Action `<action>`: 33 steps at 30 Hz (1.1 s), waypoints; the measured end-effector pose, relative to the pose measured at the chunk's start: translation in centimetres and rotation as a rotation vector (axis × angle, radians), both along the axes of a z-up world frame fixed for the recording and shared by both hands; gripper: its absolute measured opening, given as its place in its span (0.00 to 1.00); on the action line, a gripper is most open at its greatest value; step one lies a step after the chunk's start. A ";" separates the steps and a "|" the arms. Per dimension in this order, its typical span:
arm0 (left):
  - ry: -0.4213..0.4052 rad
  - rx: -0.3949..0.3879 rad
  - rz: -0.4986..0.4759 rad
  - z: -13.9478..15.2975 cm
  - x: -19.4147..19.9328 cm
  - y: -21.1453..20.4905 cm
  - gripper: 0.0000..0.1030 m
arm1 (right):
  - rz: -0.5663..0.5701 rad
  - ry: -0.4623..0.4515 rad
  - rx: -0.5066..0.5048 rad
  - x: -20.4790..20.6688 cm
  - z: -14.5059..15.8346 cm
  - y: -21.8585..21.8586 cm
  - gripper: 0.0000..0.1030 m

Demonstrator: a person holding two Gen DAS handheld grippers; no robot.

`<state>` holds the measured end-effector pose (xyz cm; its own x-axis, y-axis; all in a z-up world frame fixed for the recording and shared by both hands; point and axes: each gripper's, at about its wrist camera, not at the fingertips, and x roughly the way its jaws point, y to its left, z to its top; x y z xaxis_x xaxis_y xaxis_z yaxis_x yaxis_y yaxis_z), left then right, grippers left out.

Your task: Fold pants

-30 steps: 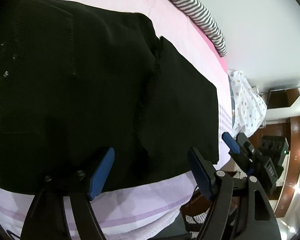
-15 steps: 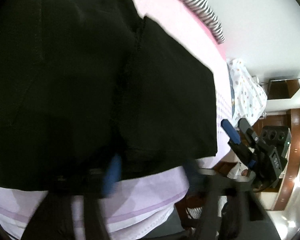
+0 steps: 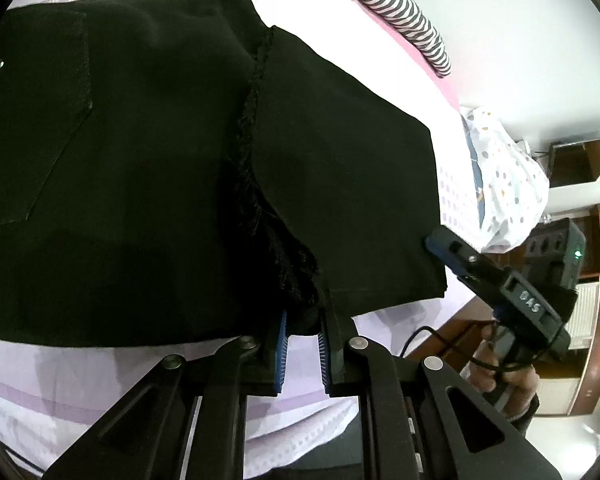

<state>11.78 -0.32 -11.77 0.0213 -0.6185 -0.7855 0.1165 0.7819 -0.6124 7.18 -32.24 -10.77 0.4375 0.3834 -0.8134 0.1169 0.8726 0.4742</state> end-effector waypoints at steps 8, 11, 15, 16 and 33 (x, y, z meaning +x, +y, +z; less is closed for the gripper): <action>0.030 0.007 0.013 -1.0 0.3 0.1 0.16 | 0.015 0.039 -0.027 0.2 -0.9 0.2 0.44; 0.026 0.000 0.014 -0.9 0.2 0.3 0.18 | 0.012 0.023 -0.052 0.6 -0.4 -0.1 0.44; 0.012 0.000 0.026 -0.6 0.2 0.7 0.24 | -0.001 -0.036 -0.107 2.3 0.8 -0.8 0.45; 0.009 0.004 0.028 -0.6 0.2 0.9 0.25 | -0.005 -0.044 -0.115 2.8 0.9 -1.0 0.45; -0.191 0.074 0.230 2.6 -0.5 8.0 0.56 | 0.007 -0.055 -0.227 8.3 -0.4 0.1 0.55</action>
<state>11.28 7.69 -9.18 0.3057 -0.5213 -0.7967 0.0381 0.8428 -0.5368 15.51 -32.12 -11.18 0.4814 0.1961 -0.8543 0.0904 0.9583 0.2709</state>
